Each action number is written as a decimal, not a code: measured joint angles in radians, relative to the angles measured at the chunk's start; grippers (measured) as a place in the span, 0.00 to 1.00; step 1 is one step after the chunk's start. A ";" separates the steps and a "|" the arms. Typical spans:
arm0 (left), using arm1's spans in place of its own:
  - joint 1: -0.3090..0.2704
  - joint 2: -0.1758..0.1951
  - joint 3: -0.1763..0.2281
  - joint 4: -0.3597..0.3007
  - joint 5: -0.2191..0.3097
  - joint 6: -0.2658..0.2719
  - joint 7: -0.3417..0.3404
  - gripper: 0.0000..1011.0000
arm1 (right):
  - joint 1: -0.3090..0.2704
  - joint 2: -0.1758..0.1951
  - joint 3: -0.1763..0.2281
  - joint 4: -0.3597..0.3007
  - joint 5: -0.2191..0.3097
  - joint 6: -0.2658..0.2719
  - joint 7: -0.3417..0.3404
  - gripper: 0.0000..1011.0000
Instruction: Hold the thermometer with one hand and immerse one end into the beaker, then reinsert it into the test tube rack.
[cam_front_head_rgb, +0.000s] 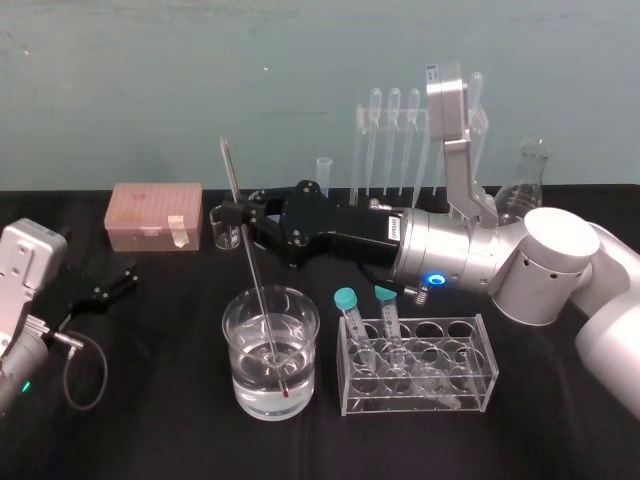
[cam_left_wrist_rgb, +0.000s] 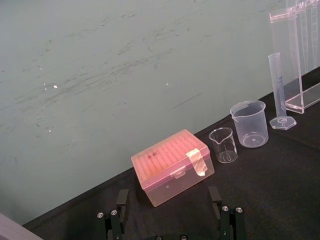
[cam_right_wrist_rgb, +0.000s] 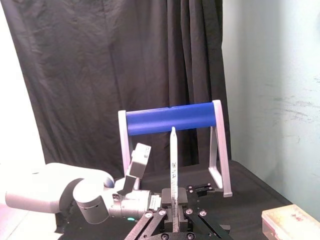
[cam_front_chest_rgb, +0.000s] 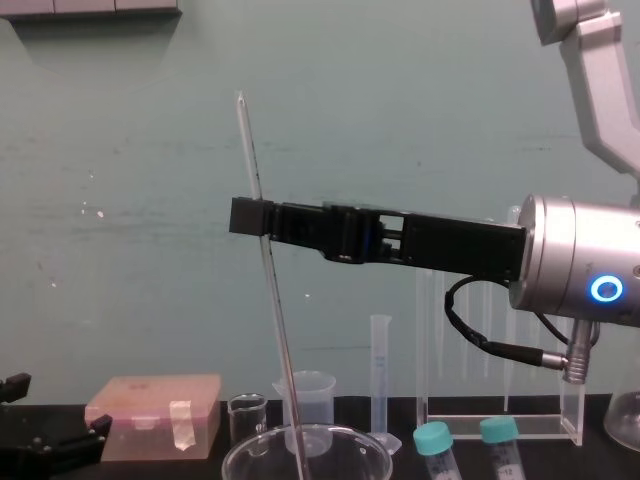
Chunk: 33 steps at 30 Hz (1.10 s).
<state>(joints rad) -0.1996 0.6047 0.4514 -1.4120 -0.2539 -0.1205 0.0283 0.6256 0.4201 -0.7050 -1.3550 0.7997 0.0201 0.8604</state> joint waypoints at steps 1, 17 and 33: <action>0.000 0.000 0.000 0.000 0.000 0.000 0.000 1.00 | 0.000 0.000 0.000 0.000 0.000 0.000 0.000 0.06; 0.000 0.000 0.000 0.000 0.000 0.000 0.000 1.00 | -0.001 0.002 0.001 -0.001 0.001 0.000 0.000 0.06; 0.000 0.000 0.000 0.000 0.000 0.000 0.000 1.00 | 0.001 0.000 0.002 0.005 0.004 -0.001 0.003 0.06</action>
<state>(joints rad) -0.1996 0.6047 0.4514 -1.4119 -0.2539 -0.1205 0.0283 0.6267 0.4202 -0.7025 -1.3503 0.8037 0.0188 0.8631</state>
